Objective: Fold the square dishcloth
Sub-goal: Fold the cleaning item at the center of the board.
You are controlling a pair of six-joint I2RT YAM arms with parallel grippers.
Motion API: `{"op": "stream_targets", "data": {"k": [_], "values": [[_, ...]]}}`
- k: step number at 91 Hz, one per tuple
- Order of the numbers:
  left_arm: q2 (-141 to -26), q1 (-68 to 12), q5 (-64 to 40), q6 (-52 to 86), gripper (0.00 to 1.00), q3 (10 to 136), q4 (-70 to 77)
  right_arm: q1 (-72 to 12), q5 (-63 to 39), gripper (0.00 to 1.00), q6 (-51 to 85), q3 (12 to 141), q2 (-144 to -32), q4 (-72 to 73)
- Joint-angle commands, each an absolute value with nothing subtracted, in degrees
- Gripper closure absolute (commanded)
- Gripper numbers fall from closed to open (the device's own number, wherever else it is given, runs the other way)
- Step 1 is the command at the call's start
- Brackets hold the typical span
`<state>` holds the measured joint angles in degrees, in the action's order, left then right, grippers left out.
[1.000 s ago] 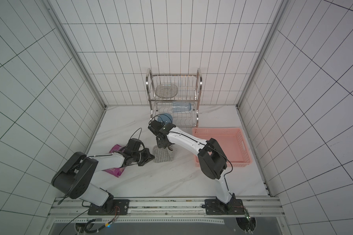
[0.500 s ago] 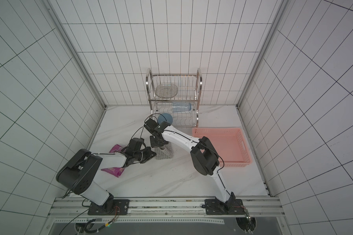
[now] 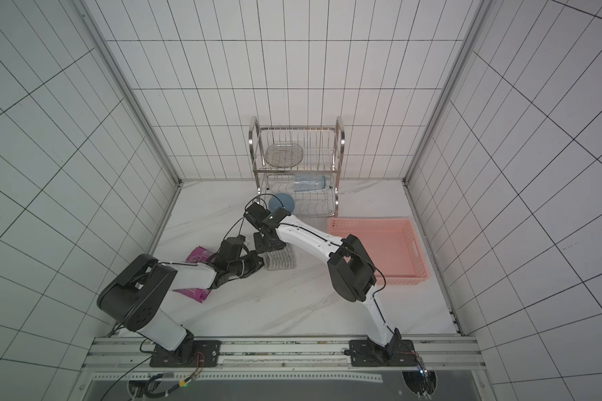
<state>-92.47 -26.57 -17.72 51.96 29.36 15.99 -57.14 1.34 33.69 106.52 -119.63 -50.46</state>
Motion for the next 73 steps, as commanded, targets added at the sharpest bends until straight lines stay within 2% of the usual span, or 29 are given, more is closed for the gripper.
{"op": "stream_targets", "data": {"k": [1, 9, 15, 20, 26, 51, 73], "values": [[-92.1, -26.4, -14.6, 52.9, 1.0, 27.8, 10.3, -57.6, 3.9, 0.64, 32.0, 102.9, -113.5, -51.8], [-90.5, -26.5, -14.3, 53.6, 0.99, 28.1, 8.0, -57.6, 3.6, 0.76, 32.1, 97.9, -110.2, -49.9], [-88.5, -26.4, -14.0, 54.0, 0.9, 28.4, 6.1, -57.6, 3.4, 0.77, 32.6, 94.3, -108.2, -48.6], [-86.6, -26.4, -13.2, 54.1, 0.84, 28.8, 3.7, -57.6, 2.7, 0.77, 32.9, 92.3, -107.4, -47.7], [-84.2, -26.4, -12.0, 54.2, 0.82, 29.9, -0.3, -57.6, 1.1, 0.75, 32.8, 90.8, -107.4, -46.8], [-74.6, -25.1, -7.7, 55.0, 0.82, 32.9, -14.4, -57.7, 0.2, 0.71, 30.8, 92.3, -110.2, -46.8], [-76.7, -20.0, -19.9, 56.3, 0.83, 30.4, -5.5, -58.6, 0.0, 0.66, 29.0, 99.5, -116.3, -49.4]]}}
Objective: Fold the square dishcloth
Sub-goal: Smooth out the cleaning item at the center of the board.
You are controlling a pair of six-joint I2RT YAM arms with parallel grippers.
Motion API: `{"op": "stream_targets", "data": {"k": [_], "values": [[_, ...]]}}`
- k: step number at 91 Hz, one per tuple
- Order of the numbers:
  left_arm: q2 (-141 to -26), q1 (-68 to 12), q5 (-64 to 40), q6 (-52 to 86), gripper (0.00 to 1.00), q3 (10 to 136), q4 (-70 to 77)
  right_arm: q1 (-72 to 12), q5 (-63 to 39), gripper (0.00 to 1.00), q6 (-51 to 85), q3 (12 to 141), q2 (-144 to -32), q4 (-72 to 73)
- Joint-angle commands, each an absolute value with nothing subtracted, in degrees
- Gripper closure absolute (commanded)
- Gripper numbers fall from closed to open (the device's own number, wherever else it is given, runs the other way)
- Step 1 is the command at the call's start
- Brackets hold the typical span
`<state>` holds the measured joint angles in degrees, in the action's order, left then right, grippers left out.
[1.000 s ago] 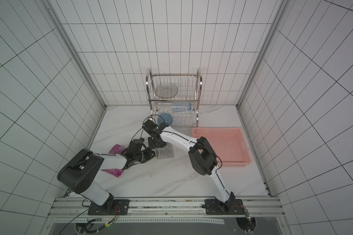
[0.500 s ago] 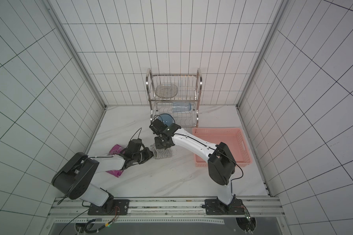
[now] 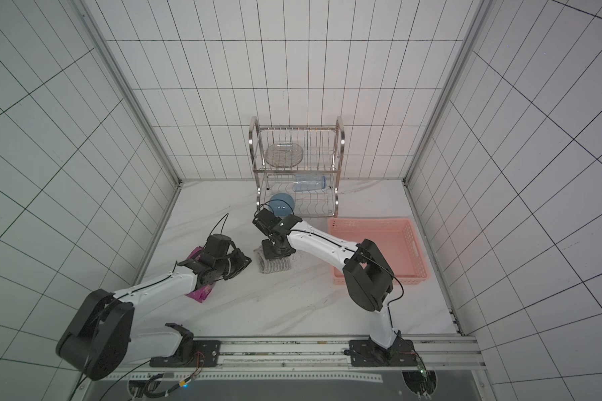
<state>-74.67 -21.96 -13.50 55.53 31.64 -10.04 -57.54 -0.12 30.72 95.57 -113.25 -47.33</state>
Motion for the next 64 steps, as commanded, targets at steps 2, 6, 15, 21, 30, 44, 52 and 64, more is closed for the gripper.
{"op": "stream_targets", "data": {"k": [2, 6, 15, 21, 30, 44, 52, 64], "values": [[-77.3, -19.6, -21.3, 56.3, 0.83, 30.4, -4.7, -58.7, 0.0, 0.65, 28.8, 100.2, -117.1, -49.8], [-78.4, -19.2, -23.4, 56.3, 0.84, 30.5, -2.9, -58.9, 0.1, 0.63, 28.4, 101.7, -118.5, -50.8], [-80.3, -18.9, -26.9, 56.5, 0.84, 30.7, 0.0, -59.3, 1.2, 0.58, 27.5, 104.7, -121.0, -52.8], [-81.1, -18.5, -28.6, 56.1, 0.84, 30.6, 0.9, -59.4, 1.1, 0.55, 26.7, 106.5, -122.5, -54.2], [-82.1, -17.8, -29.8, 54.4, 0.82, 30.8, 0.9, -59.6, 0.9, 0.53, 25.8, 107.7, -123.8, -55.8], [-84.6, -16.3, -32.3, 53.6, 0.8, 30.8, 3.2, -59.9, 0.2, 0.52, 24.7, 108.8, -125.2, -56.8], [-87.0, -15.7, -34.4, 53.4, 0.8, 31.2, 4.7, -60.3, -0.1, 0.52, 24.4, 109.6, -126.2, -57.2], [-89.5, -14.7, -36.7, 54.3, 0.82, 30.8, 8.2, -60.6, -0.4, 0.52, 23.5, 110.6, -127.1, -57.5]]}}
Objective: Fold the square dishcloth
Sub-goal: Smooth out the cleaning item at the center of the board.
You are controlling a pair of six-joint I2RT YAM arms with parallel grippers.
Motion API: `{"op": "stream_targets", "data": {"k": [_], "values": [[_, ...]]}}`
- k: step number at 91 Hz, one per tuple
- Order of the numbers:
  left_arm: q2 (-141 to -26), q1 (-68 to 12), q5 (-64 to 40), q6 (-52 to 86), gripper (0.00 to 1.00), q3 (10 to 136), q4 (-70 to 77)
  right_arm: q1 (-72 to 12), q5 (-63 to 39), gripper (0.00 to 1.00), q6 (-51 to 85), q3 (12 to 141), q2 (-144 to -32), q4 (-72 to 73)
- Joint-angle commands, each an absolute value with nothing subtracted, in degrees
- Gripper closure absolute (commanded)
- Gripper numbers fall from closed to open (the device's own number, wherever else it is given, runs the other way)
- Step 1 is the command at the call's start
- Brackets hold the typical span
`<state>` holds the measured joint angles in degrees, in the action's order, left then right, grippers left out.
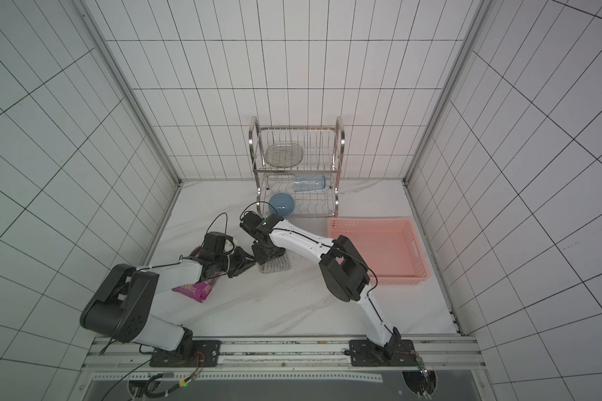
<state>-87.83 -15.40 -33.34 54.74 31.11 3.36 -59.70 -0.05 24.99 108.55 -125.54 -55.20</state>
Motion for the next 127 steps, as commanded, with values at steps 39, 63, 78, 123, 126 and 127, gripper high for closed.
{"op": "stream_targets", "data": {"k": [39, 63, 78, 123, 126, 127], "values": [[-93.6, -14.2, -37.3, 53.8, 0.9, 30.7, 9.7, -60.7, -1.0, 0.47, 22.1, 112.9, -131.0, -59.1], [-94.8, -14.0, -38.1, 54.1, 0.95, 30.4, 11.3, -60.6, -0.8, 0.73, 22.2, 113.7, -131.9, -59.8], [-95.1, -14.0, -38.2, 54.4, 0.96, 30.6, 11.7, -60.6, -1.6, 0.93, 21.6, 114.5, -131.8, -59.4], [-96.6, -14.0, -37.3, 54.2, 0.98, 30.7, 11.4, -60.0, -8.5, 0.68, 20.1, 109.9, -130.4, -52.1], [-96.6, -14.0, -37.5, 54.4, 0.98, 30.5, 11.7, -60.1, -8.1, 0.67, 20.2, 109.8, -130.2, -52.2], [-96.5, -14.0, -37.5, 54.5, 0.98, 30.5, 11.8, -60.0, -7.9, 0.66, 20.2, 109.7, -130.0, -52.2]]}}
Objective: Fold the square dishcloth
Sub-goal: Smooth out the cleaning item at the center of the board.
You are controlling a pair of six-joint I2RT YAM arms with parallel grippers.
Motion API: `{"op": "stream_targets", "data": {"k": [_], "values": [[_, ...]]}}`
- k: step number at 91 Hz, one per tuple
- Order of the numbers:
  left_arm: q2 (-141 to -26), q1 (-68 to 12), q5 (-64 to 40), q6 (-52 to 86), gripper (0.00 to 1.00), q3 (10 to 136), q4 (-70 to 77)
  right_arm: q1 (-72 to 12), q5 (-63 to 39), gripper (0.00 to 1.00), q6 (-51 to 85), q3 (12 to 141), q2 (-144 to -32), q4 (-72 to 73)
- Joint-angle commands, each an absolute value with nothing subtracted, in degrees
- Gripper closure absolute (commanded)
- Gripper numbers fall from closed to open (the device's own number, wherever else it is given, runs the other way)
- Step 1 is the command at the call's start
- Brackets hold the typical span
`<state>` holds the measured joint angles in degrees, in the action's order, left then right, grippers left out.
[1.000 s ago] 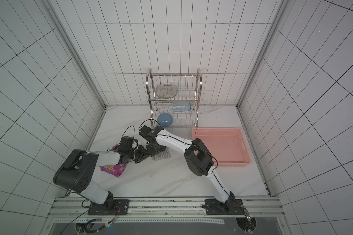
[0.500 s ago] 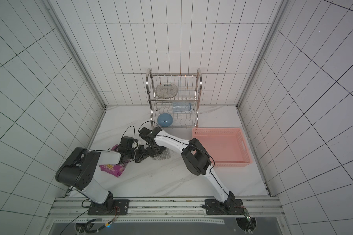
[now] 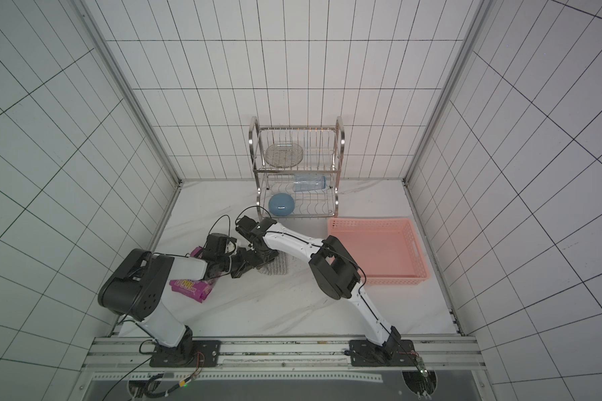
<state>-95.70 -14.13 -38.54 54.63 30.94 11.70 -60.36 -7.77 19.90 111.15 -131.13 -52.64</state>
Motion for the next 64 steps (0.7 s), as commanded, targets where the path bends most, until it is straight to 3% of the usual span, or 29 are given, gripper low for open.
{"op": "stream_targets", "data": {"k": [1, 22, 36, 46, 57, 64], "values": [[-96.5, -14.0, -37.7, 54.6, 0.98, 30.5, 12.1, -60.0, -7.9, 0.66, 20.2, 109.6, -129.9, -52.3], [-92.5, -14.0, -36.5, 54.8, 0.88, 31.3, 9.8, -60.1, -6.6, 0.59, 19.1, 108.9, -124.1, -53.1], [-86.5, -14.0, -32.2, 52.6, 0.82, 33.6, 1.3, -60.1, -5.2, 0.5, 18.5, 108.3, -118.3, -53.1], [-81.5, -14.0, -28.7, 50.9, 0.78, 35.5, -5.9, -60.0, -1.6, 0.5, 19.3, 106.3, -114.9, -53.0], [-75.6, -14.1, -25.5, 49.2, 0.78, 36.7, -11.4, -59.3, 3.5, 0.61, 22.1, 101.3, -110.9, -52.0], [-72.4, -15.0, -25.4, 48.2, 0.77, 37.3, -13.0, -58.0, 4.0, 0.74, 24.5, 97.0, -108.0, -50.0]]}}
